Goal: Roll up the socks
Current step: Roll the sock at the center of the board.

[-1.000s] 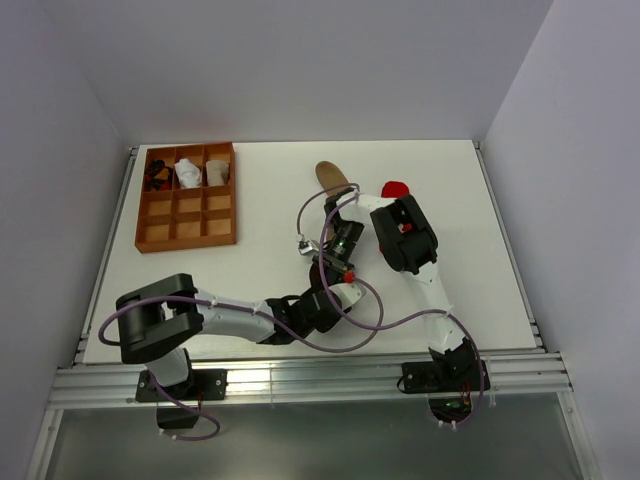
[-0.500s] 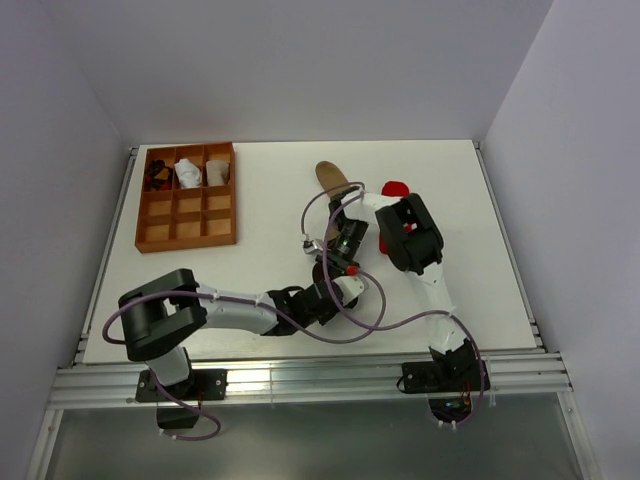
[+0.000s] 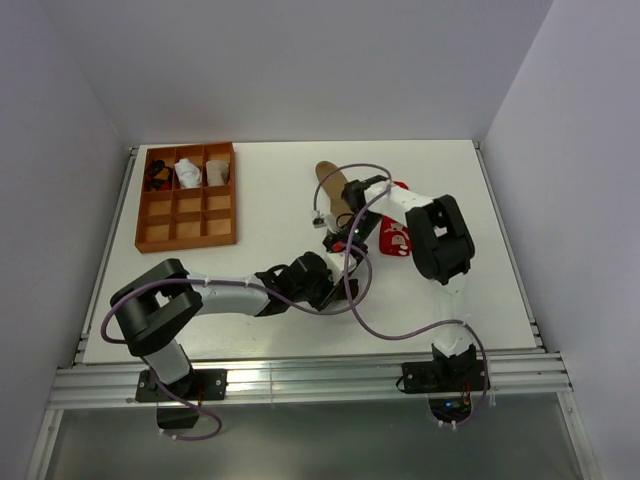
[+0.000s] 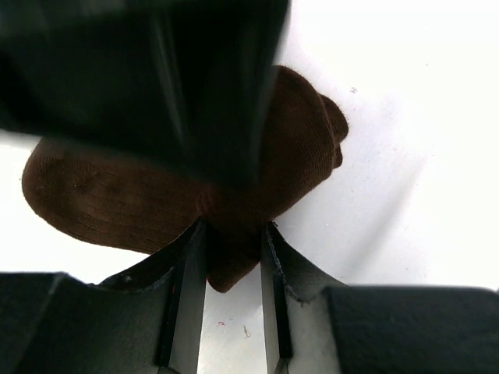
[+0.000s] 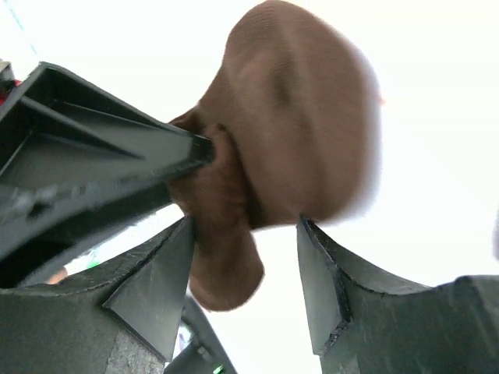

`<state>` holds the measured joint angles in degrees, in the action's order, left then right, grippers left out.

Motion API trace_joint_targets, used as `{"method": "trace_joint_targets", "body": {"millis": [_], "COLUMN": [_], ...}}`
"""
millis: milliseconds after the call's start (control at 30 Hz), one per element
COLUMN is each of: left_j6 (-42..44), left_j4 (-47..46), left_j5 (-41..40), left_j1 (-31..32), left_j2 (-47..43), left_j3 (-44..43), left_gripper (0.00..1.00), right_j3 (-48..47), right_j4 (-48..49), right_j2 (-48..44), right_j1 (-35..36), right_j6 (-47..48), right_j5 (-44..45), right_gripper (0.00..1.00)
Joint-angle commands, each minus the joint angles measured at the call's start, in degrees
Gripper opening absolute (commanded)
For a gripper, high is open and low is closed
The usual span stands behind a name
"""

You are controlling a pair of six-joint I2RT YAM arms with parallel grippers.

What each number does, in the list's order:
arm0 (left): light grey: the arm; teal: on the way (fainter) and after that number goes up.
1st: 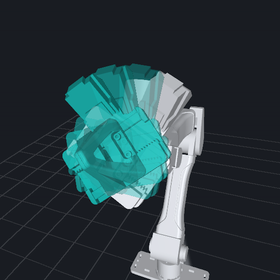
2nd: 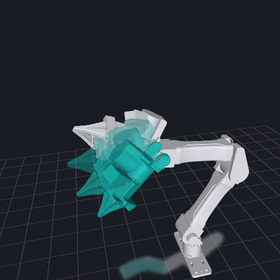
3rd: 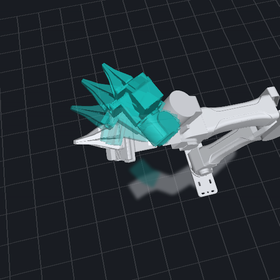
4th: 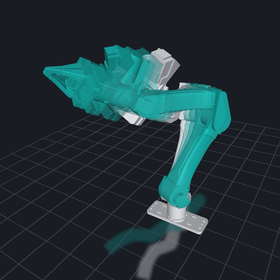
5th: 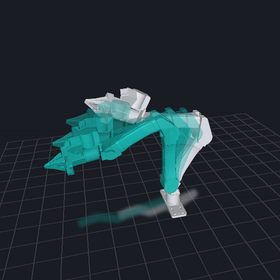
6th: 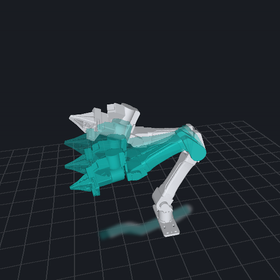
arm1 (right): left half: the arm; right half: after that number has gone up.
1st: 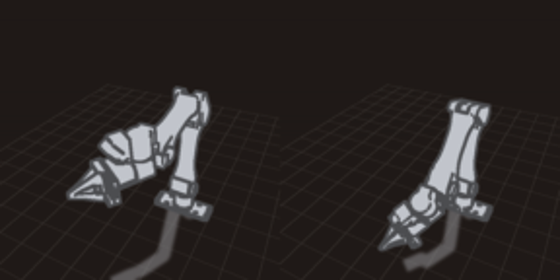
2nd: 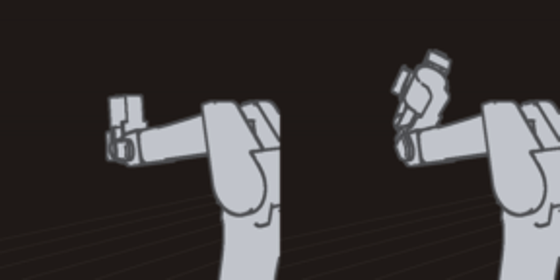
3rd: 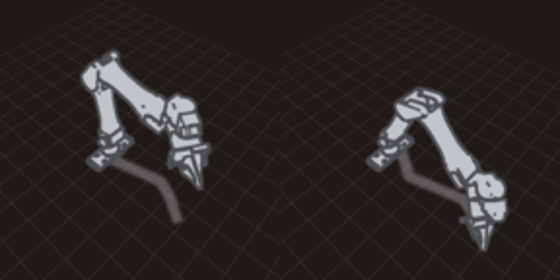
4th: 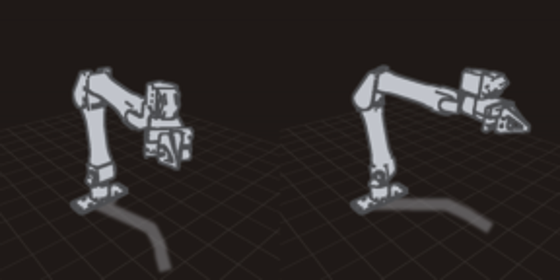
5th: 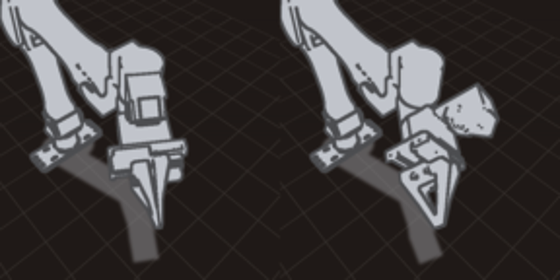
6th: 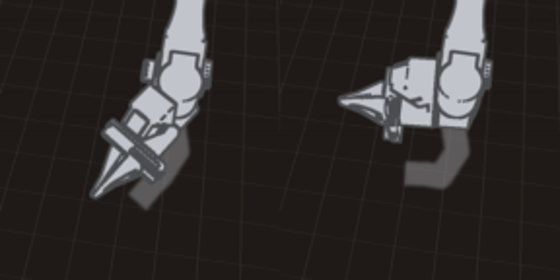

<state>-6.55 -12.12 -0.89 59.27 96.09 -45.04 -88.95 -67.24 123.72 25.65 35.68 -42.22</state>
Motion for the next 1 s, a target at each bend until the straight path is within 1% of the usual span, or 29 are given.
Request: {"method": "trace_joint_targets", "body": {"millis": [0,67,100,167,267,367,400,467,533,567,600,633,767,833,967], "left_j6": [-2.2,-3.2,-3.6,-5.3,-7.2,-9.5,-10.1,-12.0,-13.6,-14.1,-14.5,-15.7,-17.9,-19.7,-21.1], "left_j4": [3.2,2.5,2.4,1.7,1.7,-0.3,-1.0,-1.6,-2.3,-2.2,-2.2,-2.5,-1.6,-1.9,0.1], "left_j5": [6.7,8.8,9.6,13.4,18.3,23.6,24.6,26.5,29.8,30.2,32.4,33.5,37.2,39.3,39.9], "left_j1": [-1.1,-2.2,-2.7,-4.3,-7.0,-9.2,-9.6,-10.9,-12.0,-12.1,-12.2,-12.7,-13.5,-14.3,-15.2], "left_j2": [1.6,1.6,1.7,1.7,2.3,2.7,2.3,2.3,3.0,3.6,4.7,5.3,8.3,9.4,10.3], "left_j3": [1.4,1.9,2.3,2.7,2.3,2.6,3.3,3.6,3.9,3.7,3.2,3.0,1.5,1.3,-0.1], "left_gripper": [0.00,0.00,0.00,0.00,0.00,0.00,0.00,0.00,0.00,0.00,0.00,0.00,0.00,0.00,0.00], "right_j3": [1.9,3.1,4.7,6.2,9.4,15.7,19.1,22.3,26.0,27.1,29.1,30.1,36.2,39.1,43.1], "right_j4": [10.3,12.0,14.0,15.9,19.0,25.5,28.4,30.9,32.8,33.1,33.4,33.6,37.3,38.6,40.4], "right_j2": [-7.2,-9.5,-12.2,-14.5,-19.6,-26.6,-28.6,-33.6,-36.2,-38.7,-39.6,-40.9,-47.2,-50.5,-55.1], "right_j1": [-3.7,-5.0,-6.6,-8.0,-9.8,-9.9,-9.8,-9.9,-9.9,-9.7,-9.7,-9.7,-8.3,-6.0,-1.5], "right_j6": [-2.2,-2.9,-3.0,-3.2,-2.0,-1.2,-0.8,0.5,3.1,4.0,5.2,7.9,10.9,11.9,12.9], "right_j5": [1.2,-0.1,-0.6,-1.4,-0.1,3.0,3.5,4.2,3.3,2.8,2.1,0.7,0.6,1.2,3.9], "right_gripper": [0.62,0.62,0.63,0.64,0.64,0.65,0.66,0.67,0.69,0.70,0.70,0.71,0.76,0.77,0.79]}}
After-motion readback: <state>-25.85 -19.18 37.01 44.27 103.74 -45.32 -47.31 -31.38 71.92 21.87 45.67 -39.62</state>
